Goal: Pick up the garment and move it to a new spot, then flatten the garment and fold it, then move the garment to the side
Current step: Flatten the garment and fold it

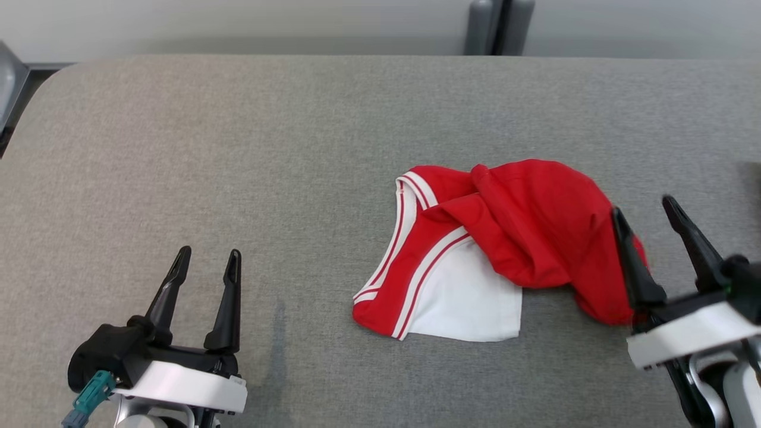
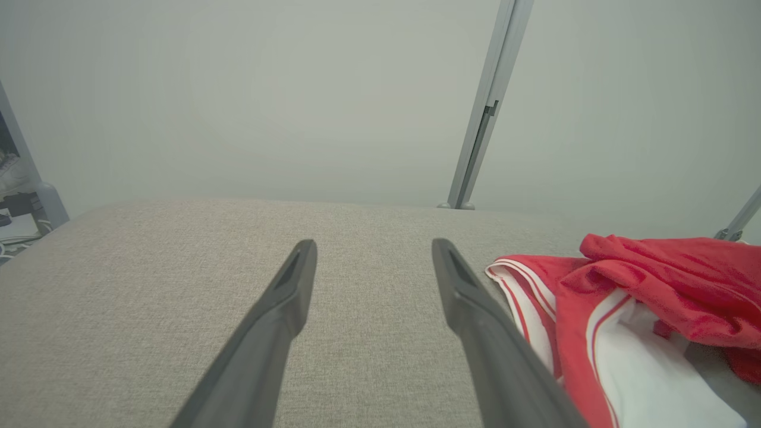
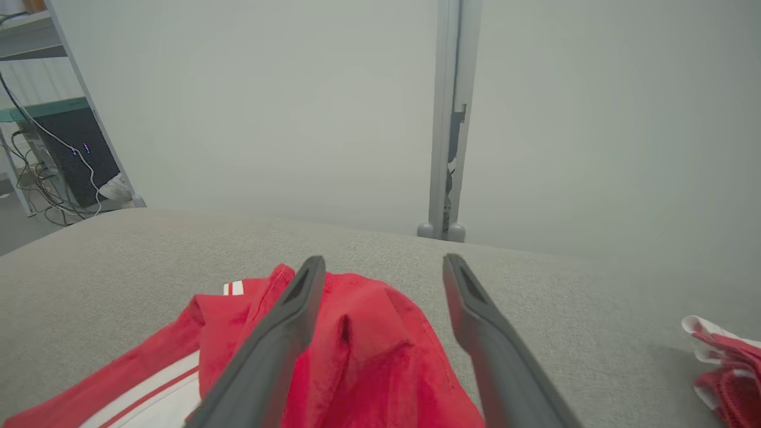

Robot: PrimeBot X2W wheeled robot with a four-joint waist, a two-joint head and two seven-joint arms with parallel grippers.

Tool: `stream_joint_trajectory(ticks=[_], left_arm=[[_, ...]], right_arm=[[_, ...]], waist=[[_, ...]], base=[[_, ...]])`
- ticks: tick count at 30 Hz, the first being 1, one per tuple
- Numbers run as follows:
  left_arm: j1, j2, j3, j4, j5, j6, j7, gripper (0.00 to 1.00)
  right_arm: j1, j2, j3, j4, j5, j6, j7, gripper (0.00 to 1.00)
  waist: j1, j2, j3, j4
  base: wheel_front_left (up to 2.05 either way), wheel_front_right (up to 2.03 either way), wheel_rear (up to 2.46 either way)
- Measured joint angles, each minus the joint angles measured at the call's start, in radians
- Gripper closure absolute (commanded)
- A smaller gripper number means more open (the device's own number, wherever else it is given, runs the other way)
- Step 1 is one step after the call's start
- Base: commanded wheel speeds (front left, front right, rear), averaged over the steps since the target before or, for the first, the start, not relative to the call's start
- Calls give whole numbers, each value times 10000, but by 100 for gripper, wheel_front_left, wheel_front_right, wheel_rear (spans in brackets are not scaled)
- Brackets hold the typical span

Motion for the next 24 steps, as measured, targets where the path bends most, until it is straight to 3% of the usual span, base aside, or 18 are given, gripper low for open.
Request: stream_joint_trajectory(ticks=[6, 14, 20, 22, 24], left_arm=[[-324, -109, -163, 77, -79, -84, -59, 0], [-672, -380, -165, 476, -173, -184, -326, 0], [-831, -533, -150, 673, -173, -276, -439, 0], [-843, -558, -132, 694, -173, -290, -441, 0], [-865, -591, -88, 719, -173, -290, -454, 0]], right_arm=[[-1368, -508, 966, 339, 282, 0, 859, 0], [-3231, -982, 2429, 1557, 857, 0, 2821, 0], [-3820, -1206, 2702, 2148, 936, 0, 3804, 0], [-3879, -1189, 2685, 2159, 938, 0, 3808, 68], [-3913, -1168, 2594, 2167, 953, 0, 3816, 100]], waist=[[0, 0, 458, 420], [0, 0, 1136, 1239], [1, 0, 1401, 1516], [0, 0, 1418, 1526], [0, 0, 1427, 1502]], base=[[0, 0, 0], [0, 0, 0], [0, 0, 0], [0, 0, 0], [0, 0, 0]])
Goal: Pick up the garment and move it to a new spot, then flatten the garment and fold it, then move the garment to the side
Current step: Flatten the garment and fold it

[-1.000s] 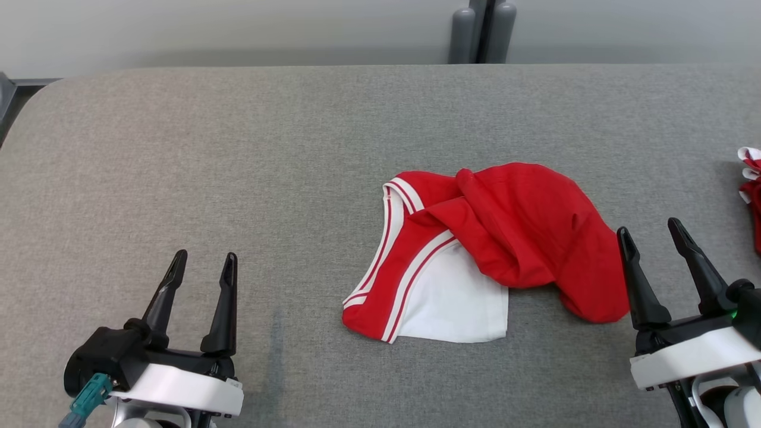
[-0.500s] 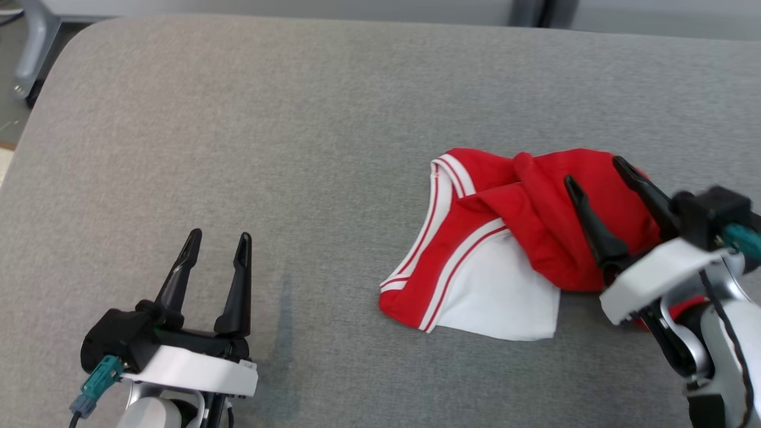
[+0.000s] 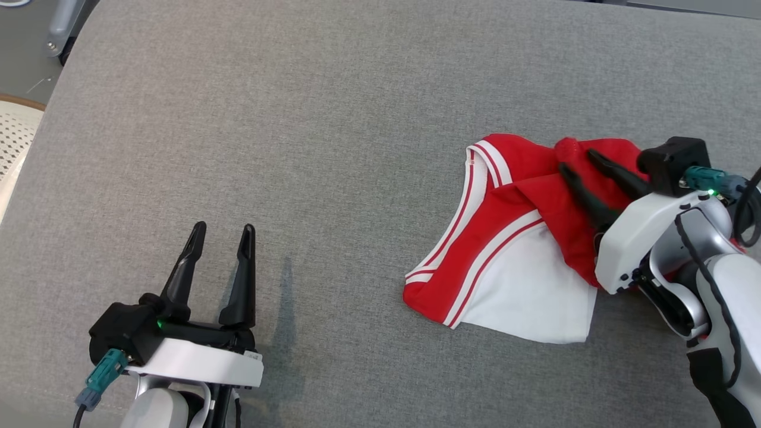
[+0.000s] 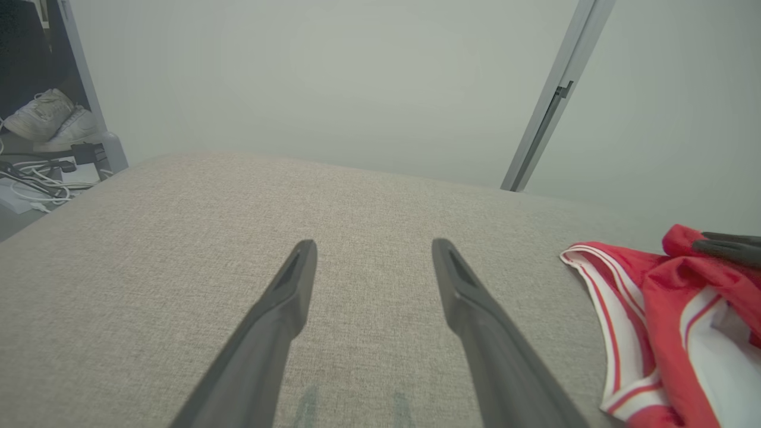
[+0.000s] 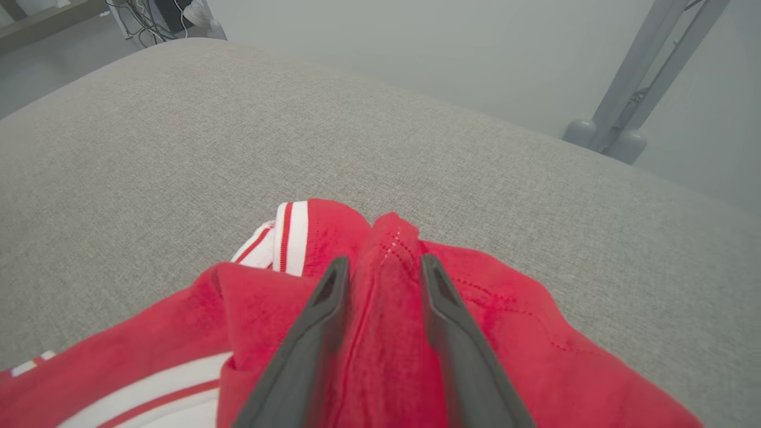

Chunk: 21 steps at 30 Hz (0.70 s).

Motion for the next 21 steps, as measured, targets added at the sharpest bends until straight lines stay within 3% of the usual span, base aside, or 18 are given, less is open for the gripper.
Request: stream_joint_trajectory(ticks=[7, 17, 21], left_arm=[[-50, -27, 134, 36, 46, -54, -29, 0], [-37, 98, 211, -54, 192, -67, -42, 0], [53, 180, 199, -82, 199, -69, -42, 0]], right_arm=[[112, 311, -742, -311, 90, 0, -571, 100], [1929, 1664, -3914, -1315, 374, 0, -2073, 100], [2966, 2061, -4562, -1214, 729, 0, -2497, 100]], waist=[[0, 0, -43, -310], [0, 0, -262, -895], [0, 0, -357, -1072]], base=[[0, 0, 0], [0, 0, 0], [0, 0, 0]])
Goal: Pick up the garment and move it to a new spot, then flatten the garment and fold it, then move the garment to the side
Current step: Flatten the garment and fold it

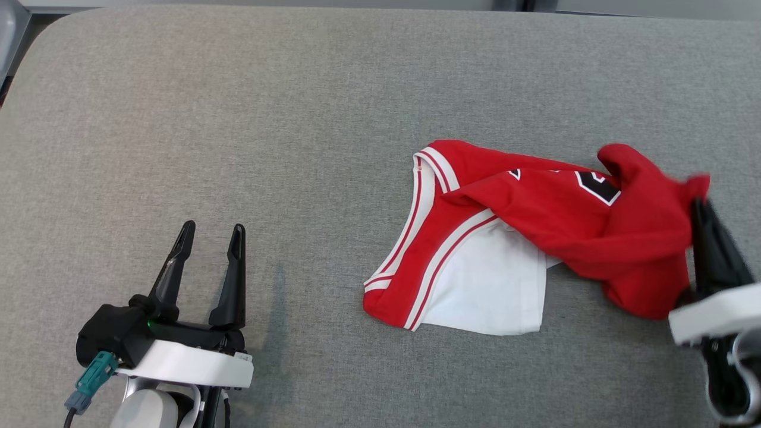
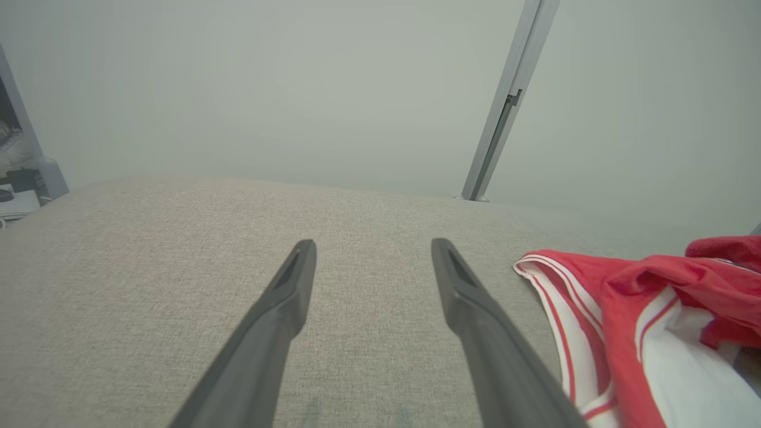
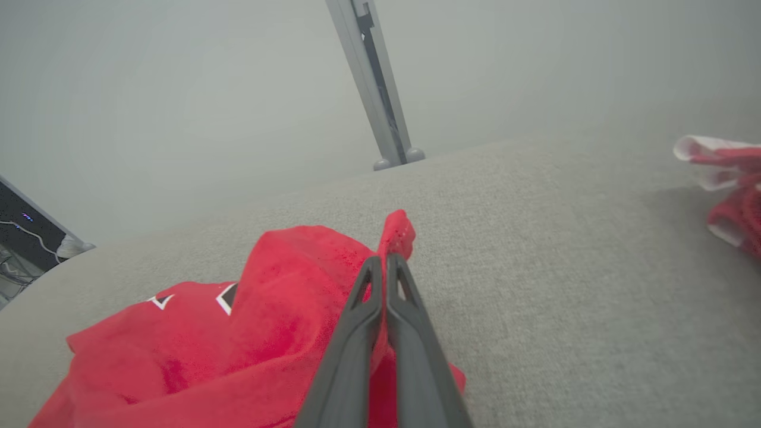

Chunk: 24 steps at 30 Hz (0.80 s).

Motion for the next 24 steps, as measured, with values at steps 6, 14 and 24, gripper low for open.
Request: stream_joint_trajectory(ticks=[6, 14, 24], left_arm=[[8, 75, -33, -73, 10, 0, 31, 0], [70, 276, -31, -180, 10, 50, 146, 0], [286, 357, -27, -370, 8, 194, 230, 0]], right_arm=[[875, 397, -19, 848, 495, 0, -709, 56], [1132, 217, 184, 637, -111, 0, -2230, 0], [1281, -171, 167, -1258, -1870, 0, -2644, 0]], waist=[[0, 0, -31, -191], [0, 0, -213, -374], [1, 0, -594, -517]], base=[[0, 0, 0], [0, 0, 0], [0, 0, 0]])
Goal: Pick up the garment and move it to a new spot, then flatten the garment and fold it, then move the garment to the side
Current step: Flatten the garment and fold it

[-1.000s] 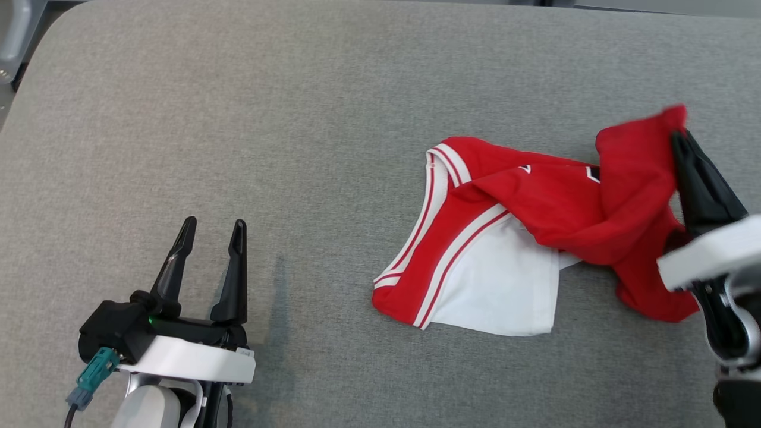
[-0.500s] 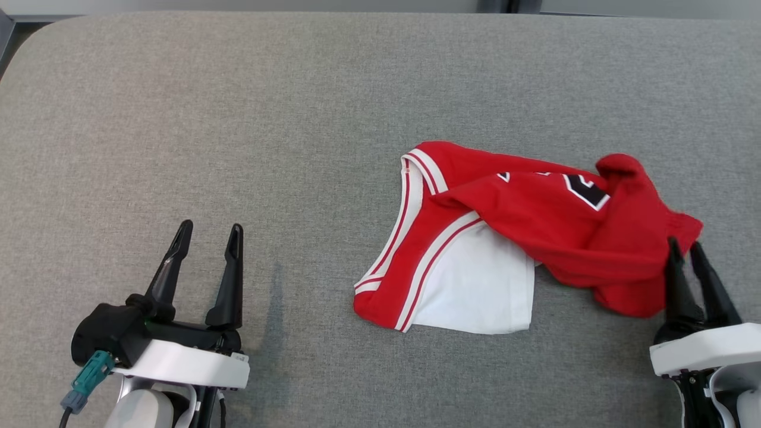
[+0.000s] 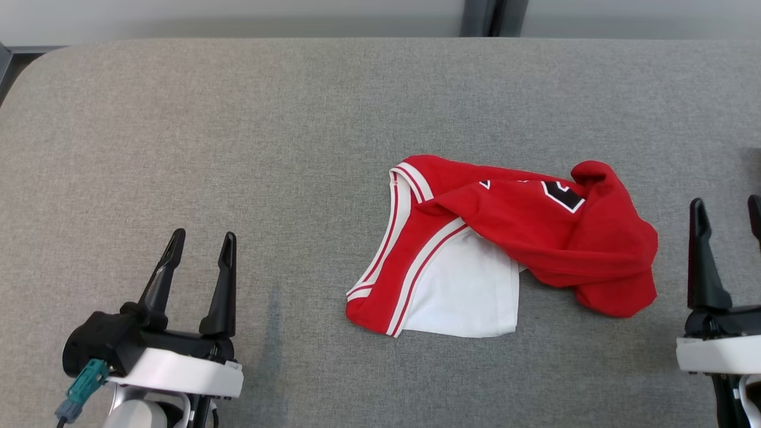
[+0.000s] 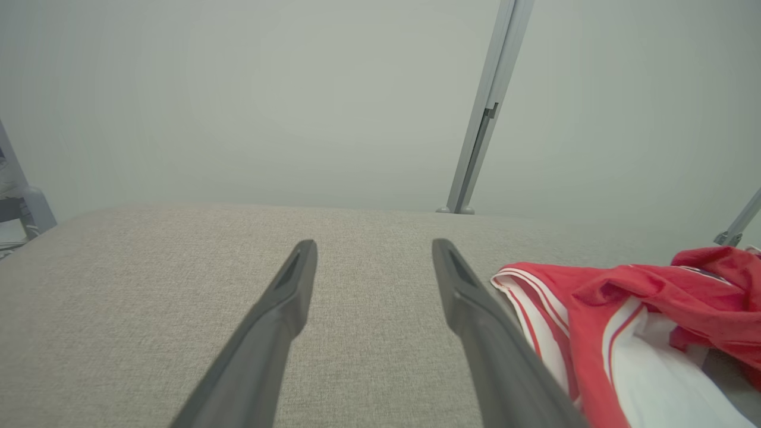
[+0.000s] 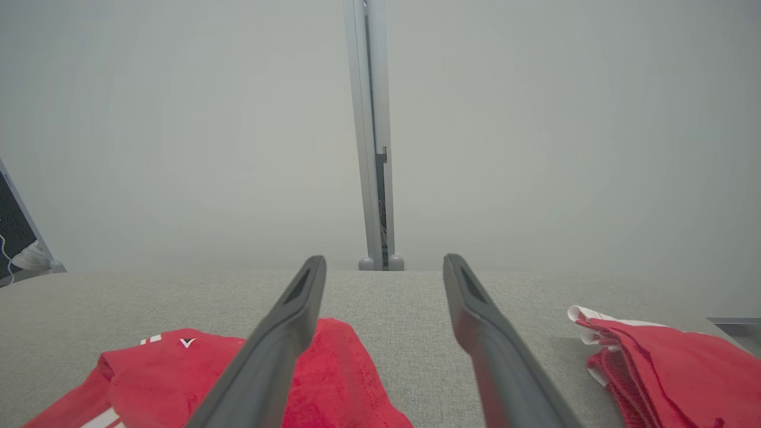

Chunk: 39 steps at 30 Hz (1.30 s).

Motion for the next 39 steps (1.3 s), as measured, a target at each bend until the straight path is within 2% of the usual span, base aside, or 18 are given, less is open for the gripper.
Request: stream_joint_trajectory(ticks=[8, 19, 23, 26, 32, 36, 37, 39], left_arm=[[309, 86, 0, -123, -15, 119, 92, 0], [376, 211, -90, -347, -27, 188, 182, 0], [337, 176, -399, -614, -29, 81, 451, 0], [149, 67, -915, -1014, -27, -171, 817, 0], [-188, -115, -2740, -1127, -44, -811, 1839, 0], [-773, -186, -3657, -579, -318, -974, 2245, 0], [-1182, -86, -4178, 98, -522, -993, 2506, 0], [-1365, -21, -4368, 550, -616, -1014, 2621, 0]], right_arm=[[565, 31, 441, -472, -186, 0, 715, 0], [635, 159, 443, -476, -94, 0, 796, 0], [624, 186, 447, -453, -44, 0, 825, 0], [605, 190, 474, -454, -6, 0, 838, 0], [446, 226, 654, -387, -4, 0, 924, 0], [247, 299, 660, -255, -6, 0, 1030, 0], [129, 353, 731, -213, -4, 0, 1024, 0], [32, 374, 750, -174, 0, 0, 993, 0]], waist=[[0, 0, -241, -76], [0, 0, -280, -44], [0, 0, -256, -44], [0, 0, -203, -63], [0, 0, 62, -192], [-1, 0, 341, -342], [0, 0, 543, -514], [0, 0, 671, -646]], base=[[0, 0, 0], [0, 0, 0], [0, 0, 0], [0, 0, 0], [0, 0, 0], [0, 0, 0], [0, 0, 0], [0, 0, 0]])
